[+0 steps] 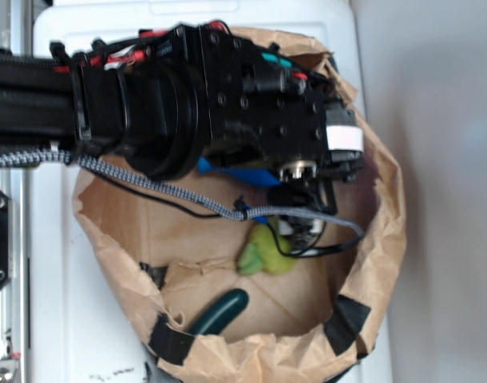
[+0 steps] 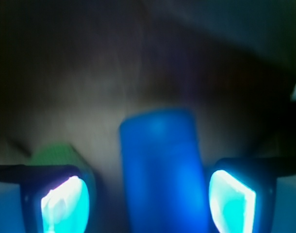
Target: Grab the blue bottle.
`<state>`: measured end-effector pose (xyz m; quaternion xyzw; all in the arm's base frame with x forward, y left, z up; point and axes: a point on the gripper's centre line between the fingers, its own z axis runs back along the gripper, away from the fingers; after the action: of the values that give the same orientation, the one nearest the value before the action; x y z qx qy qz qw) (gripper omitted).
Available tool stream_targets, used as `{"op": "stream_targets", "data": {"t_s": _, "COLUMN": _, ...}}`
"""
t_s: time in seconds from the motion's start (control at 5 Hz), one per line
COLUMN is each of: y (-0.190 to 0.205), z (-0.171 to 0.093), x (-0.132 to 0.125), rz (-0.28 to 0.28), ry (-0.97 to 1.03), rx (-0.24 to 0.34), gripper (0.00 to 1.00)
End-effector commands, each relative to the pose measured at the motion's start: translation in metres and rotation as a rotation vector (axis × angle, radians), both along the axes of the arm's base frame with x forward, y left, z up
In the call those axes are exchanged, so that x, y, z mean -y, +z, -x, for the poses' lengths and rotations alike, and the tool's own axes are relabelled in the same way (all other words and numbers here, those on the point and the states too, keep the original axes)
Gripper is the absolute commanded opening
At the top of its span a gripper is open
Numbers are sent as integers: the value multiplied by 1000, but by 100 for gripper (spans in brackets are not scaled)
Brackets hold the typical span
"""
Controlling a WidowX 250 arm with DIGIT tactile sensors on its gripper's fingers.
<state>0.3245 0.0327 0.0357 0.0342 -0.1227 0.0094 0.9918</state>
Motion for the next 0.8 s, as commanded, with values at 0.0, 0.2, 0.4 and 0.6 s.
{"op": "stream_targets", "data": {"t_s": 0.0, "y": -11, "z": 15, "x": 8, "rz": -24, "ry": -2, "rx": -30, "gripper": 0}}
{"op": "stream_targets", "data": {"t_s": 0.2, "y": 23, "z": 13, "x": 6, "rz": 38, "ry": -1, "rx": -46, "gripper": 0}}
{"op": "stream_targets", "data": {"t_s": 0.4, "y": 58, "z": 10, "x": 5, "rz": 85, "ry": 18, "rx": -53, "gripper": 0}}
{"op": "stream_targets", "data": {"t_s": 0.6, "y": 79, "z": 9, "x": 4, "rz": 112, "ry": 28, "rx": -55, "gripper": 0}}
